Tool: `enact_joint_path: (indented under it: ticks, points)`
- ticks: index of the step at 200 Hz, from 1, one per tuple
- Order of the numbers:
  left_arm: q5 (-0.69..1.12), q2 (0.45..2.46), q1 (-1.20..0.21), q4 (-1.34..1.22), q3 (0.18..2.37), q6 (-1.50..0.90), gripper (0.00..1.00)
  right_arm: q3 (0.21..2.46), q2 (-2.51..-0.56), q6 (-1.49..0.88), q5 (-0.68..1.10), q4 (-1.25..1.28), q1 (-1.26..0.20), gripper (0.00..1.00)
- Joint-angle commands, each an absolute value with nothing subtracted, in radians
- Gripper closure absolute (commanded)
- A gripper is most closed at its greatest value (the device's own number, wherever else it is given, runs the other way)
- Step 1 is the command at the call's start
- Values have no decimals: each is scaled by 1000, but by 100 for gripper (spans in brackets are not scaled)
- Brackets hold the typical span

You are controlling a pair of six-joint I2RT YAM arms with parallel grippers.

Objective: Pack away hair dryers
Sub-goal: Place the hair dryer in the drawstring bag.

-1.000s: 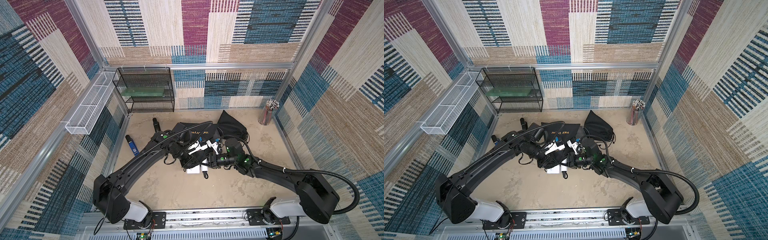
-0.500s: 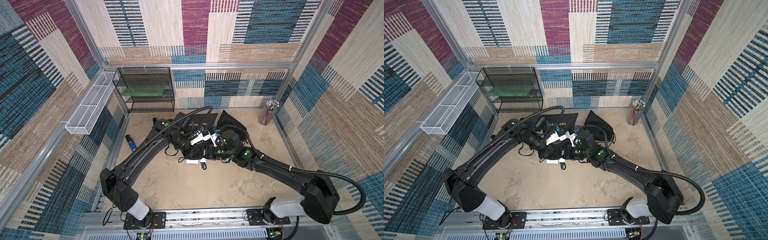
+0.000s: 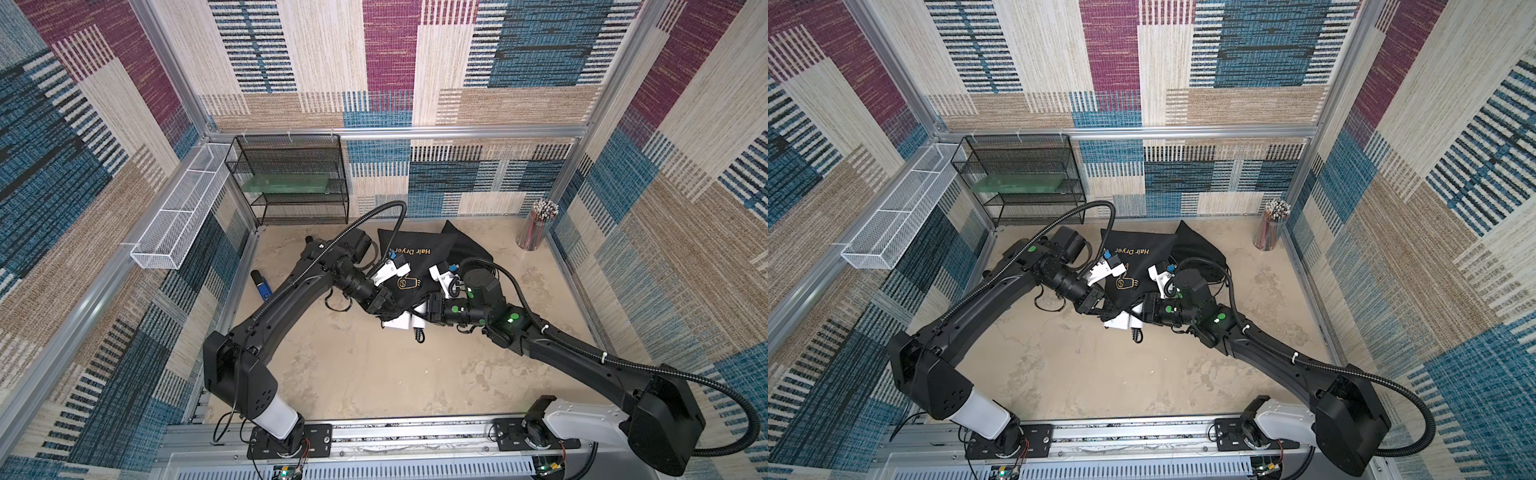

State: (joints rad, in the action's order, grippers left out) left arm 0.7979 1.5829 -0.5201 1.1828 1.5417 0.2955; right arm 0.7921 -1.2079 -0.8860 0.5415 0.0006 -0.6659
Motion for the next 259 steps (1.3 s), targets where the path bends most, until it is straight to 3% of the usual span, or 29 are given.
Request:
enact_joint_path:
  ticks: [1,81,168,236,259]
  points:
    - [778,1568,-520,1261,1513,322,100,787,-1205,-951,544,243,-649,94]
    - [1040,1590,-530,1275,1471,295,100,801,-1236,-1027,478,294,-630,93]
    - [979,1599,-526,1361,1672,349,100,969,-1285,-822,440,-145,-691,95]
    - [794,1591,-484,1326,1578,300,100,820,-1142,-948,531,84,-632,95]
    - [844,1583,-483,1325,1525,311,100,791,-1132,-992,532,167,-618,95]
